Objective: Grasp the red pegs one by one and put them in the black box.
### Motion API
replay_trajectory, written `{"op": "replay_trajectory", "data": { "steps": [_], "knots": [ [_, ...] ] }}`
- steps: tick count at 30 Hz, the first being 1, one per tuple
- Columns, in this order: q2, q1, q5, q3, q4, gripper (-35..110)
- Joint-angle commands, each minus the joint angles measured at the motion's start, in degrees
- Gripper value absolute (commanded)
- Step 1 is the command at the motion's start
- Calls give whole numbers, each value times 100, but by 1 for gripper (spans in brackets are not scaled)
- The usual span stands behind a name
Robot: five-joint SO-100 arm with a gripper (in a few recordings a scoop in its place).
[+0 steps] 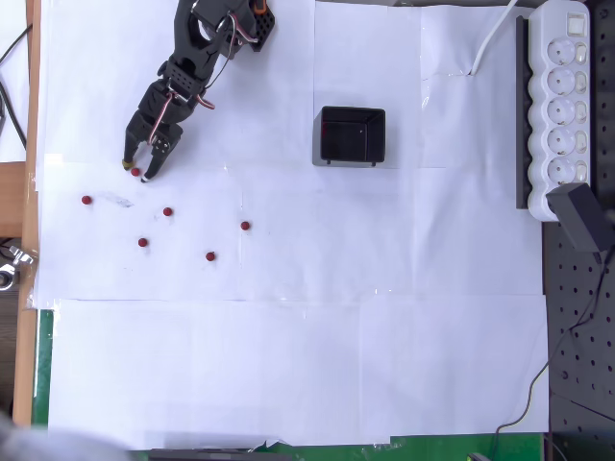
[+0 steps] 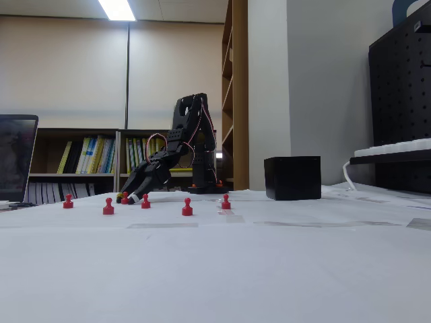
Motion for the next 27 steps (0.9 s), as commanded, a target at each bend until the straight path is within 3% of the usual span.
{"op": "replay_trajectory", "data": {
  "steps": [1, 9, 13, 15, 19, 22, 24, 27],
  "knots": [
    [97, 114, -193, 229, -141, 4],
    [62, 88, -246, 185, -53, 0],
    [-633, -26, -132, 114, 1055, 0],
    [-1239, -132, -123, 264, 2391, 0],
    [-2232, -598, -396, 2030, 7251, 0],
    [-2391, -1283, -844, 3806, 10327, 0],
    [-2382, -1881, -1178, 4869, 11830, 0],
    [-2338, -2874, -1863, 6135, 13131, 0]
  ]
}}
